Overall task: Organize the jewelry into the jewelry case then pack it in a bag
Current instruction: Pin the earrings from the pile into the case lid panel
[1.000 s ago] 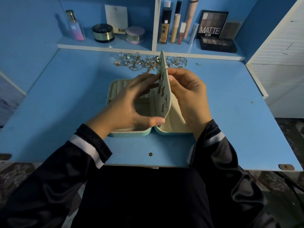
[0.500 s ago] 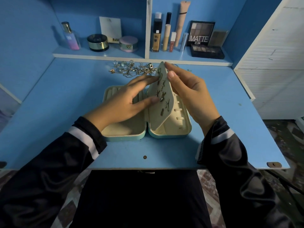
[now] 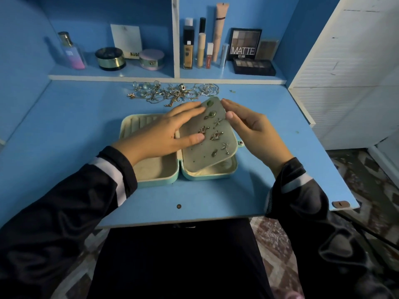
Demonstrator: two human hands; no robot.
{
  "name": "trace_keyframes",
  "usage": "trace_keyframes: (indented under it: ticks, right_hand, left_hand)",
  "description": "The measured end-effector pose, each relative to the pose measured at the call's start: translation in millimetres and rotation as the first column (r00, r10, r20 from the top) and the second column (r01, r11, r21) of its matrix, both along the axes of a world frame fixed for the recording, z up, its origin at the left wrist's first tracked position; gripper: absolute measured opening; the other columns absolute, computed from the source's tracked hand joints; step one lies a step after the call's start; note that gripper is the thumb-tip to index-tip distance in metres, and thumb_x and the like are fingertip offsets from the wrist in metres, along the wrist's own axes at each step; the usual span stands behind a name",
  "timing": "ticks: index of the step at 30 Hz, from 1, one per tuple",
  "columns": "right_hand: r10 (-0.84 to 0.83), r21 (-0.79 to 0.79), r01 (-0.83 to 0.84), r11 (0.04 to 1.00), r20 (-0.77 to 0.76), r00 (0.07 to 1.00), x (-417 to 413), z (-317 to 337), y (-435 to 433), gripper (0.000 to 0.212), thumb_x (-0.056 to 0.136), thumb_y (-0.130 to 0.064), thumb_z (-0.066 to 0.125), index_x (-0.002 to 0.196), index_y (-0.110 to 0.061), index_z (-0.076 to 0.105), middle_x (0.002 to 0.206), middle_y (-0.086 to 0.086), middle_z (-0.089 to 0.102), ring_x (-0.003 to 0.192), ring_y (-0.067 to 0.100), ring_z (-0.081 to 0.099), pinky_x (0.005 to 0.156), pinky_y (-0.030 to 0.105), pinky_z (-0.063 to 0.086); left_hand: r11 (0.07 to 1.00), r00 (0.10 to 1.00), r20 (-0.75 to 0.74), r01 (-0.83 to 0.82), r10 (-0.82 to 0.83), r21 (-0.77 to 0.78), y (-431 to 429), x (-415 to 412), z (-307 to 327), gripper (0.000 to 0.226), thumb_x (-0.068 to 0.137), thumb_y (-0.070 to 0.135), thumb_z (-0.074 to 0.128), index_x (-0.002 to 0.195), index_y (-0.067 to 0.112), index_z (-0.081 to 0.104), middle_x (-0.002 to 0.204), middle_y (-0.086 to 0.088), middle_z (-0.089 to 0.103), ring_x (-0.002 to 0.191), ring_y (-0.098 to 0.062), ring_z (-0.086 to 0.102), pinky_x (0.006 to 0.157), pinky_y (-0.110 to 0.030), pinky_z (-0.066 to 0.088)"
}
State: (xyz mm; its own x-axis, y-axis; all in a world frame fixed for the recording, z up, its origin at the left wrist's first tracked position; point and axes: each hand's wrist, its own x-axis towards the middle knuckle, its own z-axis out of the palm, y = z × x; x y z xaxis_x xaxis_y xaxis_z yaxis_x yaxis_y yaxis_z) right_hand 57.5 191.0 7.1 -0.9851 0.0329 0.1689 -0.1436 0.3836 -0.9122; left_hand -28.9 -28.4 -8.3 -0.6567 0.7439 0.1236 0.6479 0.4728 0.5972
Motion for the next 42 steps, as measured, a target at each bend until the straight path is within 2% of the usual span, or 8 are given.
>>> trace_keyframes:
  ticks: [11,17,21,25,28,31,34,42]
  right_hand:
    - [-0.022,0.101,0.012,0.995,0.106,0.994,1.9,-28.1,9.6,0.040,0.103,-0.021,0.044,0.142,-0.012,0.046,0.151,-0.008,0.037,0.134,-0.007,0.031,0.107,0.003,0.022]
    - [-0.038,0.316,0.024,0.948,0.039,0.999,1.0,-35.8,10.6,0.041,0.101,-0.021,0.049,0.141,-0.010,0.048,0.151,-0.002,0.039,0.138,0.000,0.031,0.108,0.002,0.019]
    - [-0.048,0.384,0.049,0.922,-0.013,0.999,-0.8,-33.4,13.0,0.040,0.099,-0.024,0.053,0.137,-0.010,0.054,0.145,0.002,0.049,0.135,0.005,0.040,0.111,0.012,0.028]
    - [-0.063,0.407,0.079,0.910,-0.053,0.997,-10.7,-30.3,21.7,0.030,0.097,-0.025,0.057,0.124,-0.014,0.064,0.121,0.000,0.066,0.106,0.019,0.062,0.095,0.026,0.046]
    - [-0.085,0.375,0.105,0.921,-0.068,0.994,-23.6,-28.7,30.1,0.020,0.095,-0.021,0.059,0.111,-0.015,0.071,0.102,-0.002,0.069,0.093,0.013,0.064,0.087,0.032,0.051]
    - [-0.142,0.400,0.162,0.902,-0.080,0.987,-40.7,-28.5,39.1,0.016,0.093,-0.020,0.062,0.104,-0.014,0.072,0.095,0.002,0.069,0.085,0.009,0.060,0.080,0.020,0.049]
    - [-0.201,0.428,0.222,0.876,-0.094,0.975,-59.9,-29.6,49.3,0.015,0.092,-0.018,0.063,0.102,-0.012,0.072,0.091,0.004,0.067,0.078,0.011,0.057,0.070,0.005,0.039]
    - [-0.356,0.439,0.385,0.812,-0.149,0.922,-104.5,-41.5,74.6,0.016,0.087,-0.011,0.063,0.101,-0.007,0.072,0.089,0.006,0.062,0.075,0.015,0.051,0.069,-0.001,0.032]
  left_hand:
    - [0.970,0.998,-0.052,0.027,-0.041,-0.243,7.8,6.3,10.8,0.075,0.088,0.064,0.041,0.155,0.034,0.023,0.161,0.021,0.012,0.144,-0.003,0.022,0.111,-0.019,0.014]
    - [0.942,0.996,-0.076,0.027,-0.055,-0.335,8.6,4.4,13.0,0.077,0.088,0.066,0.037,0.155,0.033,0.020,0.162,0.020,0.009,0.146,-0.009,0.021,0.116,-0.024,0.014]
    - [0.915,0.993,-0.078,0.051,-0.089,-0.401,8.5,-2.4,17.9,0.081,0.083,0.071,0.033,0.155,0.036,0.019,0.161,0.023,0.008,0.145,-0.006,0.020,0.117,-0.027,0.018]
    - [0.925,0.985,-0.114,0.081,-0.131,-0.371,12.6,-18.9,26.9,0.063,0.090,0.059,0.046,0.146,0.033,0.041,0.154,0.020,0.029,0.137,-0.002,0.032,0.105,-0.016,0.021]
    - [0.939,0.982,-0.093,0.126,-0.163,-0.321,21.1,-35.1,37.1,0.039,0.094,0.045,0.054,0.130,0.031,0.061,0.135,0.017,0.051,0.121,0.000,0.047,0.101,-0.017,0.029]
    - [0.955,0.986,-0.073,0.127,-0.151,-0.266,32.4,-52.7,43.5,0.027,0.095,0.040,0.054,0.115,0.029,0.069,0.112,0.017,0.061,0.101,0.006,0.056,0.091,-0.020,0.043]
    - [0.971,0.992,-0.082,0.079,-0.099,-0.225,44.9,-72.0,36.9,0.022,0.097,0.035,0.055,0.112,0.028,0.070,0.104,0.018,0.060,0.093,0.010,0.054,0.080,-0.012,0.040]
    - [0.990,0.996,-0.092,-0.023,0.010,-0.138,71.4,-104.6,4.5,0.015,0.094,0.031,0.061,0.108,0.032,0.069,0.098,0.017,0.059,0.085,0.002,0.057,0.077,-0.026,0.045]
